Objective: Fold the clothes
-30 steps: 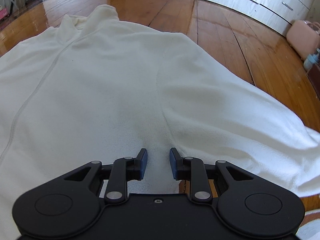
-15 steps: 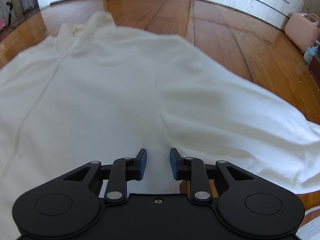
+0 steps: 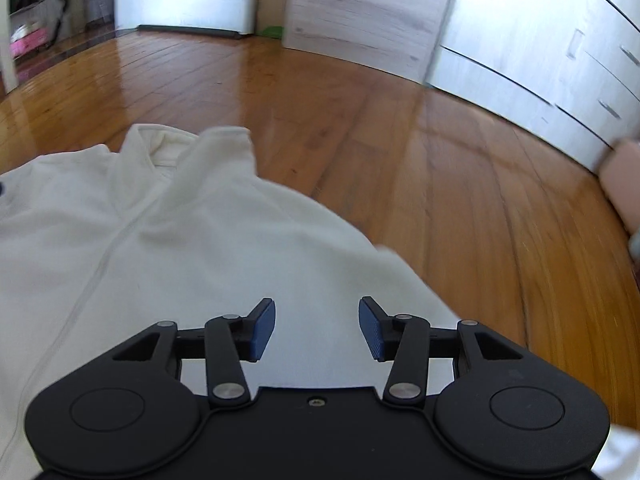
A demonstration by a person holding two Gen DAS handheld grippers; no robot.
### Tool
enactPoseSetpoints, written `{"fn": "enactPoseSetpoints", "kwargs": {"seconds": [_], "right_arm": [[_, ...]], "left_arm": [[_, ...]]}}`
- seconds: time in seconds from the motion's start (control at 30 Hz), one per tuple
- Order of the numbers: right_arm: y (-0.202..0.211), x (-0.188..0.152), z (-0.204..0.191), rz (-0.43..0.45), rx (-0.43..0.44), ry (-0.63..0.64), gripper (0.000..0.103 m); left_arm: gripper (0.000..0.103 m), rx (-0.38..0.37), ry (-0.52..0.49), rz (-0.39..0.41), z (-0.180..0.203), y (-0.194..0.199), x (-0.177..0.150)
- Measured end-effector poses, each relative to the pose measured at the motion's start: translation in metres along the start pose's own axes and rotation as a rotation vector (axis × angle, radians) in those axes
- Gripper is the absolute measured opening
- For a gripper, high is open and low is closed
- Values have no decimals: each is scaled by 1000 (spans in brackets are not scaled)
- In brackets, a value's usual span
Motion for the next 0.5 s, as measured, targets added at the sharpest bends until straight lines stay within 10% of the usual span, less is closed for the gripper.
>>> {"fn": "enactPoseSetpoints", "kwargs": {"seconds": [0.27, 0.4, 0.5], "right_arm": [[-39, 51, -34, -1, 19, 163, 51], [-62, 67, -35, -9, 4, 173, 51], [-80, 71, -31, -23, -13, 170, 58]], "left_arm": [[68, -146, 70, -87, 3, -43, 15], [7, -131, 24, -67, 7, -48, 13], [7, -119, 21, 9, 6, -34, 20]]}}
Point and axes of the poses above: each gripper's, at about its wrist camera, not at the fingertips, and y roughly against the way its jaws point, z to its right, x to its top, the point moved 10 cm from there along -y, roughly the way its jaws point, and after that the axes turned 13 degrees about -z, right-handed, at the moved point
